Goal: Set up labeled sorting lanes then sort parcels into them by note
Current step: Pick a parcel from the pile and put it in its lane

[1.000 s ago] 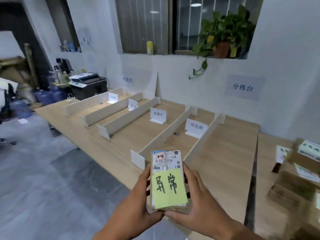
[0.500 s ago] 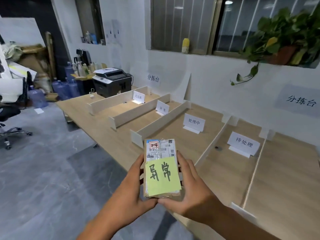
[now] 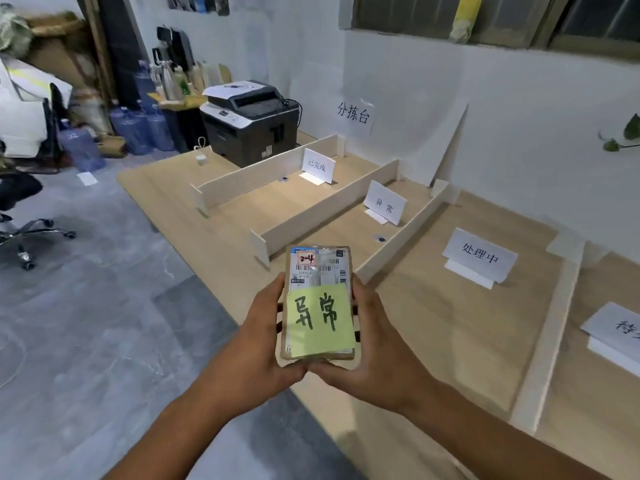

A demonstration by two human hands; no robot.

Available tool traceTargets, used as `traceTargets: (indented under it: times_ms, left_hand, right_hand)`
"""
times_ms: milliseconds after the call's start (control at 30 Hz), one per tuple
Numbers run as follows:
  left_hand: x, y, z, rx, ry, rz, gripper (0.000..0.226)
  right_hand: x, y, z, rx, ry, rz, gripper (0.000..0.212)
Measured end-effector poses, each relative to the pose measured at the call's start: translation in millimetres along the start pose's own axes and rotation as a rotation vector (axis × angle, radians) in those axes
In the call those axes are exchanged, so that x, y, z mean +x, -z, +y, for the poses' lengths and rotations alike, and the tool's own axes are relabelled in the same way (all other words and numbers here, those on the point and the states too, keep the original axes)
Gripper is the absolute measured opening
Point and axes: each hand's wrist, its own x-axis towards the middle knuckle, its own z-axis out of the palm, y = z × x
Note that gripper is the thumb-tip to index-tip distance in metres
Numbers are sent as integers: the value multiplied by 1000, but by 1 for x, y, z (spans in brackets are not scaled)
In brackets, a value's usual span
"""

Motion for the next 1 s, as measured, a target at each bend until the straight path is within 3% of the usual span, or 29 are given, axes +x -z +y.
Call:
traceTargets:
  times_ms: [300,533,767,833,1000]
  left_hand:
    - [156,99,-144,-81,-71,-105,122]
    - [287,148,-209,-155,-129,-430,129]
    - [430,108,-245,-127,-152,-660,125]
    - [498,60,-268,-114,-143,-730,120]
    - [589,-11,-291,15,-178,-744,103]
  right_hand:
    - [189,-78,40,-101,-130,72,126]
    - [283,-108,57,-119,-397,213,129]
    - [361,-85,137,-107,-581,304,132]
    - [393,-67,211,-58,-664,343,128]
    - [440,-34,317,-37,-715,326,123]
